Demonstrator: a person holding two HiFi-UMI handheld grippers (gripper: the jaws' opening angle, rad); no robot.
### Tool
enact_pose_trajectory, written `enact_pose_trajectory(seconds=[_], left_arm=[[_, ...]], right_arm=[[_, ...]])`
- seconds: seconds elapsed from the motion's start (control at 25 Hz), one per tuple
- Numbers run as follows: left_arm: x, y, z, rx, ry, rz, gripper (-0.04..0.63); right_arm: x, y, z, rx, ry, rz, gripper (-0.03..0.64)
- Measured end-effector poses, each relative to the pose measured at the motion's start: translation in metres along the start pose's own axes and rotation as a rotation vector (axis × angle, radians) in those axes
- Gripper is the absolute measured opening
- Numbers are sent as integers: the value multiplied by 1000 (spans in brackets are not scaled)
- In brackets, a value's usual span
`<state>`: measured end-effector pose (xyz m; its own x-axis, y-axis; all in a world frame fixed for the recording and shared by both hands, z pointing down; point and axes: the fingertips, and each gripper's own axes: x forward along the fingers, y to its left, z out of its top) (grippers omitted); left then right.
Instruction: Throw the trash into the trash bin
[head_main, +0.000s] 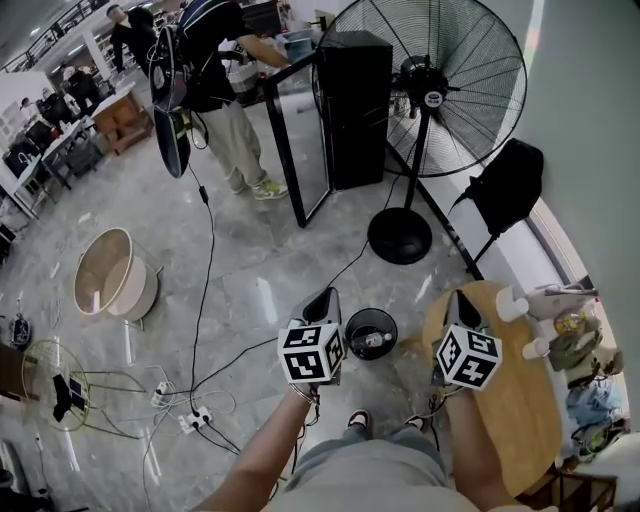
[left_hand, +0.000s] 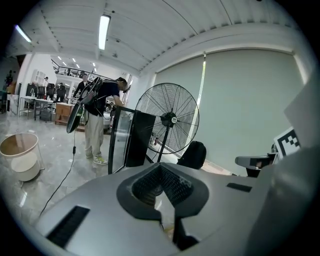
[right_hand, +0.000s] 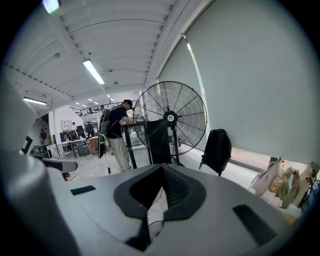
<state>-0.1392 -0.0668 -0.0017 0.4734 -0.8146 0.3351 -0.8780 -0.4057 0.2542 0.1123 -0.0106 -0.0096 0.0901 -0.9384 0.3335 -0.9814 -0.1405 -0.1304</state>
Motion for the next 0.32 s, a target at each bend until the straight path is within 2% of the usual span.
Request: enact_pose_trajectory(seconds=[0.32], left_arm=[[7, -8, 6, -3, -12, -6, 9]], right_arm=[[4, 5, 11, 12, -18, 19, 2]])
